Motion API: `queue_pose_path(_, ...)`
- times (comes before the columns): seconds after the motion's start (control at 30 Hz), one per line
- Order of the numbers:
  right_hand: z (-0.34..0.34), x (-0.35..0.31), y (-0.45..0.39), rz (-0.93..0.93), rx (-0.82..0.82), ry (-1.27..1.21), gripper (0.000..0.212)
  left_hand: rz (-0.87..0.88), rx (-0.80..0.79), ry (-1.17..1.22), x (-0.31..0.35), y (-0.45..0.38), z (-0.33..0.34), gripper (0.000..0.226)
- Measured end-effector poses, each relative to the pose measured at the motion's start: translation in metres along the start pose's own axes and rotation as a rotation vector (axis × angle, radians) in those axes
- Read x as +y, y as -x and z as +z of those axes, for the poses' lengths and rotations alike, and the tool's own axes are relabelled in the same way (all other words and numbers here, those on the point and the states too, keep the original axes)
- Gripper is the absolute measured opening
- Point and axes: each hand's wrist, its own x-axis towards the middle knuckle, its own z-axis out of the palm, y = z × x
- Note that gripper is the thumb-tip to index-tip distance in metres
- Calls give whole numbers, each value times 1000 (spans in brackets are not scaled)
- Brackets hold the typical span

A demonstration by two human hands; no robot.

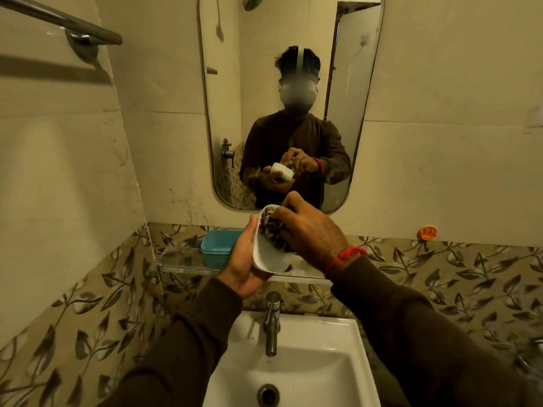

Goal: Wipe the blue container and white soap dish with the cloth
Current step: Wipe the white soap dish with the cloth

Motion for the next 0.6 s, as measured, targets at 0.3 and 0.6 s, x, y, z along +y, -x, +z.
queue_pose_path(0.3,18,-32,15,160,-277,-213,36,68,142,19,-5,-6,-9,76)
queue_pose_path(0.6,16,-17,12,642,6,-1350,15,12,68,216,-19,8,-17,59)
